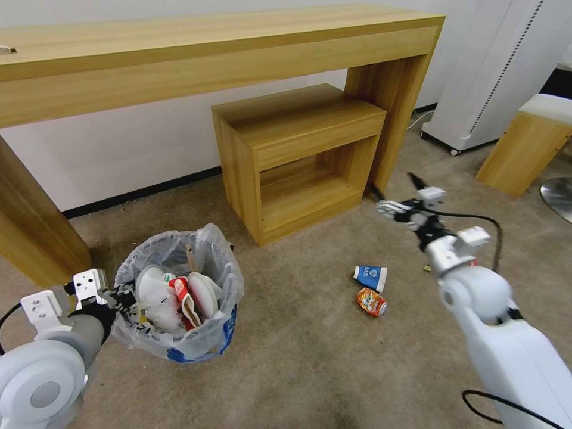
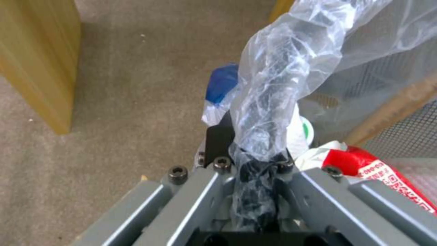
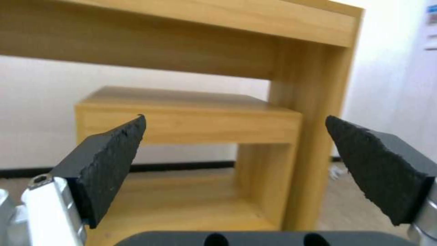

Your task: Pick up the trash bin and place the garbage on the floor into it.

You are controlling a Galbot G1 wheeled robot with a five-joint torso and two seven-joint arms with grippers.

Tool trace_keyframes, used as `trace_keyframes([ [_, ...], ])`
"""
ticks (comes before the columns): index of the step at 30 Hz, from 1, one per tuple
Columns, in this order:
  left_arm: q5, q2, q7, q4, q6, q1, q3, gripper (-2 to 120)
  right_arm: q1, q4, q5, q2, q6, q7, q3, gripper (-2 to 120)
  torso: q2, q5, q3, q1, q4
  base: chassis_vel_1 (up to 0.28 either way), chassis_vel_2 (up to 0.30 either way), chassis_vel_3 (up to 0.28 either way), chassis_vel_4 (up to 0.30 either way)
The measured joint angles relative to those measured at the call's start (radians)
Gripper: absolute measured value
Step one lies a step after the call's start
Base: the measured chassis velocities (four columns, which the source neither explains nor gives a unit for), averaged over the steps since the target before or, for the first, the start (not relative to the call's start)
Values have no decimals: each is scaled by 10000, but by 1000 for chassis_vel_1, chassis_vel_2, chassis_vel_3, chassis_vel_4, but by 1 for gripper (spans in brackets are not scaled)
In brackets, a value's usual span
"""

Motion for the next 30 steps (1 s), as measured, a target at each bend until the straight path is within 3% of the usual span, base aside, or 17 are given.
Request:
trace_keyframes([
  [11, 54, -179, 252, -118, -115, -60, 34, 1, -2597, 1165, -463, 558, 715, 323, 1747, 100, 0, 6, 0, 0, -1, 0, 0, 0, 0],
  [19, 248, -288, 454, -163, -157, 58, 21, 1, -3096, 1405, -533, 1049, 942, 288, 2192, 100, 0, 6, 1, 0, 1, 0, 0, 0, 0],
  [30, 403, -401, 525, -186, -203, 75, 153, 1, -3062, 1456, -366, 972, 999, 251, 2290, 100, 0, 6, 2, 0, 1, -15, -13, -10, -10],
])
